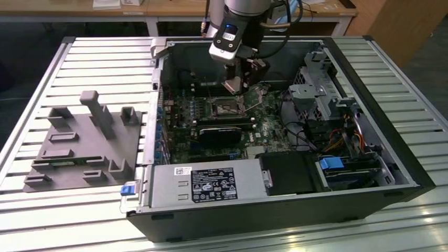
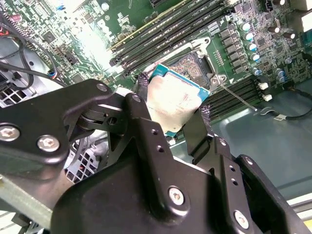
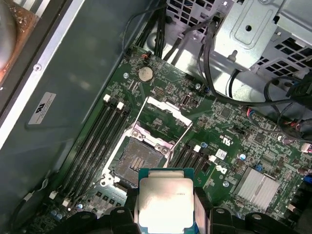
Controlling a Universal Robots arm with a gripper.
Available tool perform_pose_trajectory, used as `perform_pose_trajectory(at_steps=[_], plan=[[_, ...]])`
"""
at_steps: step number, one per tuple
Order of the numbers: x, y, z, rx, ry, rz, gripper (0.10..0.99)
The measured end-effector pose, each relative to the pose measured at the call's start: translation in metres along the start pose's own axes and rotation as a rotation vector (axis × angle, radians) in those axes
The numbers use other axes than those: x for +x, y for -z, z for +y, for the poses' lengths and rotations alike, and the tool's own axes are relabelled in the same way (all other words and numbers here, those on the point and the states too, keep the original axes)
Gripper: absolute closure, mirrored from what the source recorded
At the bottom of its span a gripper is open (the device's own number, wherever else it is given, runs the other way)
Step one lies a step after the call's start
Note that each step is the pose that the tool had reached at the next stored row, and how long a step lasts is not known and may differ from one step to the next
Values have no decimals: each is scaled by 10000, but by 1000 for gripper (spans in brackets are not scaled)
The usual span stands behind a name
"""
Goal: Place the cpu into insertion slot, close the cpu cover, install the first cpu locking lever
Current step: 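Place the cpu into insertion slot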
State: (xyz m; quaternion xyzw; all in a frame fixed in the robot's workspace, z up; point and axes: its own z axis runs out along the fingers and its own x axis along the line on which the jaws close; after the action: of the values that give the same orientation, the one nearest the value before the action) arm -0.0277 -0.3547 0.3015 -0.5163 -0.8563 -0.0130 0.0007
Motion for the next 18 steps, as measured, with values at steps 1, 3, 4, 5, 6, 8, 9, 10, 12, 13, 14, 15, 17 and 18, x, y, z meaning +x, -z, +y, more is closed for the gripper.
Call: perform_pose_trajectory(at_steps=[1, 3, 4, 5, 6, 8, 9, 10, 12, 13, 14, 15, 17, 18], plan=[[0, 0, 0, 0, -1, 0, 549], [0, 0, 0, 0, -1, 0, 549], [0, -1, 0, 0, -1, 0, 549], [0, -5, 0, -3, -2, 2, 549], [0, -10, 0, -6, -2, 0, 549], [0, -25, -1, -9, -42, -5, 549], [0, -33, -1, -13, -155, -6, 549], [-1, -40, -1, -15, -307, -10, 549], [-1, -58, -1, -21, -672, -18, 549], [-1, -67, -2, -23, -853, -22, 549], [-1, -77, -2, -25, -1032, -26, 549], [-1, -87, -2, -28, -1212, -30, 549], [-2, -107, -3, -33, -1571, -38, 549], [-2, -117, -3, -36, -1752, -41, 549]])
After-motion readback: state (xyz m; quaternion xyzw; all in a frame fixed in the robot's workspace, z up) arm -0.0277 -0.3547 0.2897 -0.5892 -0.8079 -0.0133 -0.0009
